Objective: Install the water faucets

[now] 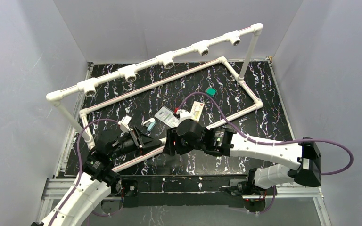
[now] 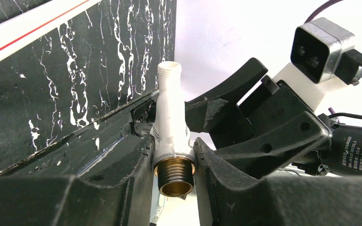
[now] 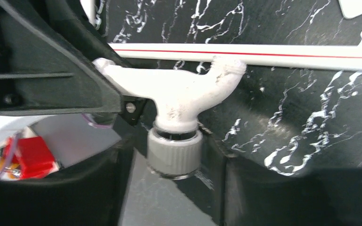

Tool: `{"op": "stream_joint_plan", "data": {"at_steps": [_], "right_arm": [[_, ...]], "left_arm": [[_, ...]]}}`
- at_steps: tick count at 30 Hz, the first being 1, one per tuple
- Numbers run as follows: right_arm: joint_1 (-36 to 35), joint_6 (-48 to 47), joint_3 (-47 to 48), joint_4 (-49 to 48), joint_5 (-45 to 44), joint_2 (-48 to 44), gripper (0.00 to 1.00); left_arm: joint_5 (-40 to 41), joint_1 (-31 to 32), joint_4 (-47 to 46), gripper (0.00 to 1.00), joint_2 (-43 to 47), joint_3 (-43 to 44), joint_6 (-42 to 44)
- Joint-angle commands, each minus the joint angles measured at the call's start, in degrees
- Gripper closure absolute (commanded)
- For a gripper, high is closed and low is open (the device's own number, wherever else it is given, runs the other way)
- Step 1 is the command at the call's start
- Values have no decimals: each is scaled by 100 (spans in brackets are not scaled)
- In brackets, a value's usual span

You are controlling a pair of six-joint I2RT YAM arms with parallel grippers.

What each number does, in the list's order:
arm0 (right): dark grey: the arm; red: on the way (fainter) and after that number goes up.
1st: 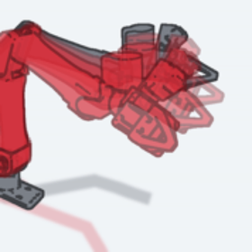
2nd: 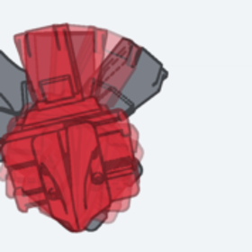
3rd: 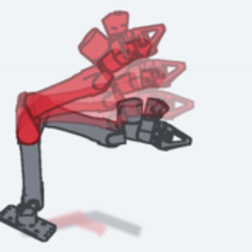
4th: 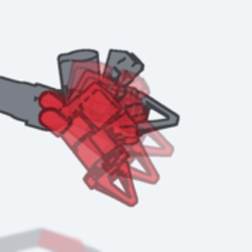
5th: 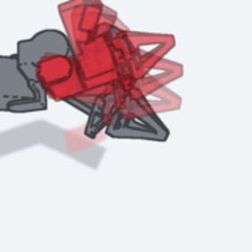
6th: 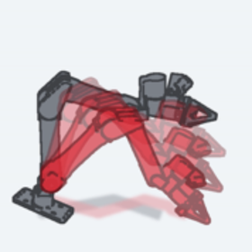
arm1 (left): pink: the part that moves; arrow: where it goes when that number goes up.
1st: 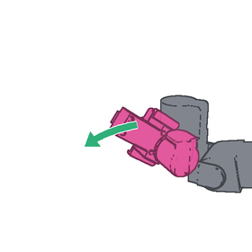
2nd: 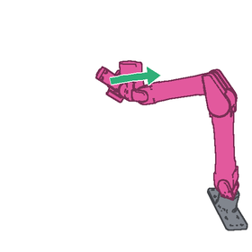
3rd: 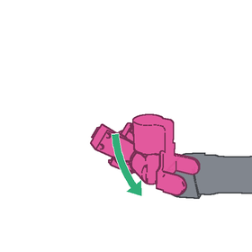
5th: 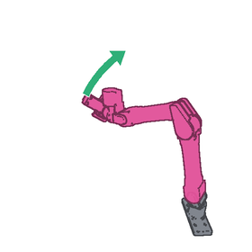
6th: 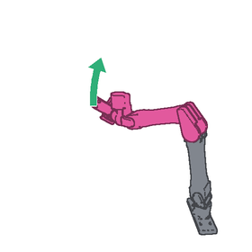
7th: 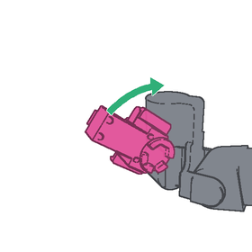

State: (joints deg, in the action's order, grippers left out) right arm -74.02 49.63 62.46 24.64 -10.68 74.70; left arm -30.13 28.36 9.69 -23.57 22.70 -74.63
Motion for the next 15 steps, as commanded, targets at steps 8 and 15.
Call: {"op": "stream_joint_plan", "data": {"at_steps": [8,15], "right_arm": [[-73,-1349,-173,-53,17,-1145,1],[-72,-3827,-681,-798,1001,-2349,1]], "left_arm": [[-259,22,-847,100,238,-310,-910],[-826,22,-1894,100,22,-317,-1294]]}}
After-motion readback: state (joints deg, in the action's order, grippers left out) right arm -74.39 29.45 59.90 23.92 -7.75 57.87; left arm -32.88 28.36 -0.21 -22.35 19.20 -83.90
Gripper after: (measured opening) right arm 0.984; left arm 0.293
